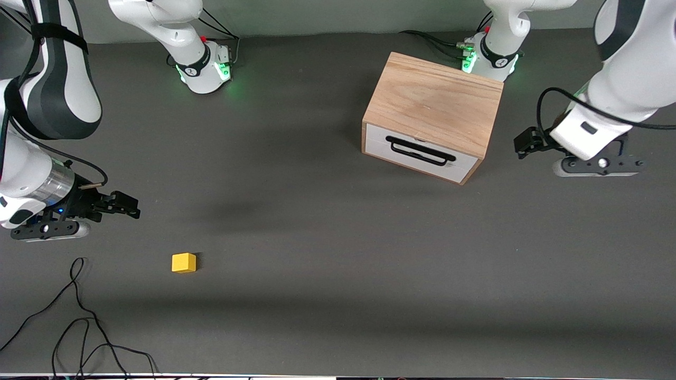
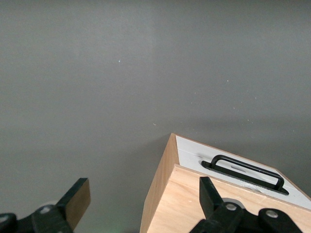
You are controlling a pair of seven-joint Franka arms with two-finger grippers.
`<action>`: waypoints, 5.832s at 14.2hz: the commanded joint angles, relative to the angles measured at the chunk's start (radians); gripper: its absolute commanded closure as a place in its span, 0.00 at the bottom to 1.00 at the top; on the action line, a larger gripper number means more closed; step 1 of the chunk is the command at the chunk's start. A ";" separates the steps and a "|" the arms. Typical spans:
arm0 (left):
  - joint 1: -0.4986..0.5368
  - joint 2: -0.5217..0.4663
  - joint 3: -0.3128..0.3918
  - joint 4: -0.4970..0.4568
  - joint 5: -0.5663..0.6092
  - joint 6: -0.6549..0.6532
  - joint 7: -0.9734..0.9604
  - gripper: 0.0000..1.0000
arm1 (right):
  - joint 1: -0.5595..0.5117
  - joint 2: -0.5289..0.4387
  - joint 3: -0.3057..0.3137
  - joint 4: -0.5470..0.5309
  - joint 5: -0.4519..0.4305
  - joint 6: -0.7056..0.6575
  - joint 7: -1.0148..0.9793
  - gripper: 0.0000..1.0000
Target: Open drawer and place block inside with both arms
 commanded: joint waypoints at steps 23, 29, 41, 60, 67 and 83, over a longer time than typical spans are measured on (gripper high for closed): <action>-0.259 0.449 -0.033 0.001 -0.124 0.109 -1.325 0.00 | 0.012 0.541 -0.001 0.226 -0.013 0.258 0.007 0.00; -0.288 0.484 -0.033 -0.008 -0.127 0.093 -1.353 0.01 | 0.012 0.548 -0.001 0.219 -0.011 0.266 0.008 0.00; -0.305 0.538 -0.032 -0.042 -0.101 0.184 -1.362 0.01 | 0.012 0.549 -0.001 0.219 -0.008 0.266 0.008 0.00; -0.257 0.564 -0.025 0.144 0.043 0.389 -1.199 0.01 | 0.016 0.571 0.000 0.098 -0.010 0.442 0.008 0.00; -0.230 0.575 -0.025 0.204 0.038 0.387 -1.202 0.01 | 0.019 0.571 0.000 0.098 -0.011 0.441 -0.002 0.54; -0.152 0.295 -0.029 0.462 -0.011 -0.305 -0.832 0.00 | 0.105 0.470 0.008 0.191 -0.002 0.230 0.107 1.00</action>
